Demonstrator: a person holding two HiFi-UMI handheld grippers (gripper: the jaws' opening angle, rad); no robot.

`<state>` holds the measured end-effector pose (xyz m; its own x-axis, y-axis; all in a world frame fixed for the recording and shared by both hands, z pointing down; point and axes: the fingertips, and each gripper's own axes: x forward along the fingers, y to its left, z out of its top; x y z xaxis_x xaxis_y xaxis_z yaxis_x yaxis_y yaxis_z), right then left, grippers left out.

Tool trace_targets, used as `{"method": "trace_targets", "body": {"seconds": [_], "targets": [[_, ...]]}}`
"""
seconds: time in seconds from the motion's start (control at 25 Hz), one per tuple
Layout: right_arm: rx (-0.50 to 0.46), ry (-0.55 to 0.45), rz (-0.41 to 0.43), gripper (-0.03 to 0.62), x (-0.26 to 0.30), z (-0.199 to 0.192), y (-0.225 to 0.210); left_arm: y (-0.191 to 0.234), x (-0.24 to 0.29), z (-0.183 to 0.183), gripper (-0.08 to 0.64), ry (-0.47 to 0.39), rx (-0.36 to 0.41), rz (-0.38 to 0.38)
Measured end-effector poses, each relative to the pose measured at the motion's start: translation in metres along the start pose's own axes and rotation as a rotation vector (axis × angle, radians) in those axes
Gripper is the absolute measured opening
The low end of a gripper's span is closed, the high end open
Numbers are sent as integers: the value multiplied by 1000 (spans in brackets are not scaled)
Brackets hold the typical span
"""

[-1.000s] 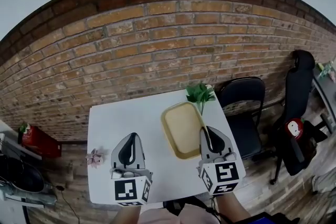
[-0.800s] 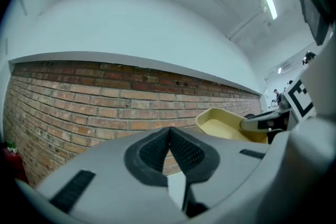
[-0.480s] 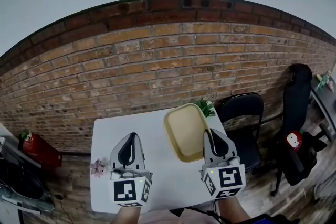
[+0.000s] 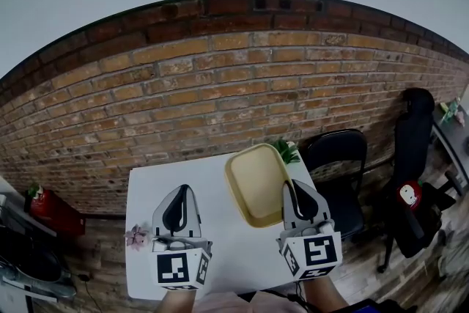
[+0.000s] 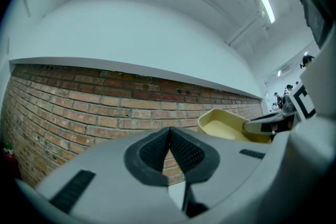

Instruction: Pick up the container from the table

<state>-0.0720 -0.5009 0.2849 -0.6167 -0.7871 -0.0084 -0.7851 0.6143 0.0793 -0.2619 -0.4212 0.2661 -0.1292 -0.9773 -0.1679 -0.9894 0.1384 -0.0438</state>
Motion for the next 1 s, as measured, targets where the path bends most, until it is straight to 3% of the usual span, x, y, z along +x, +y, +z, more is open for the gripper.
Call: {"method": "trace_targets", "body": {"seconds": [1.0], "targets": [[12,-2,6,17,8,-1,6,4,3,-2,9,3,7,-3]]}}
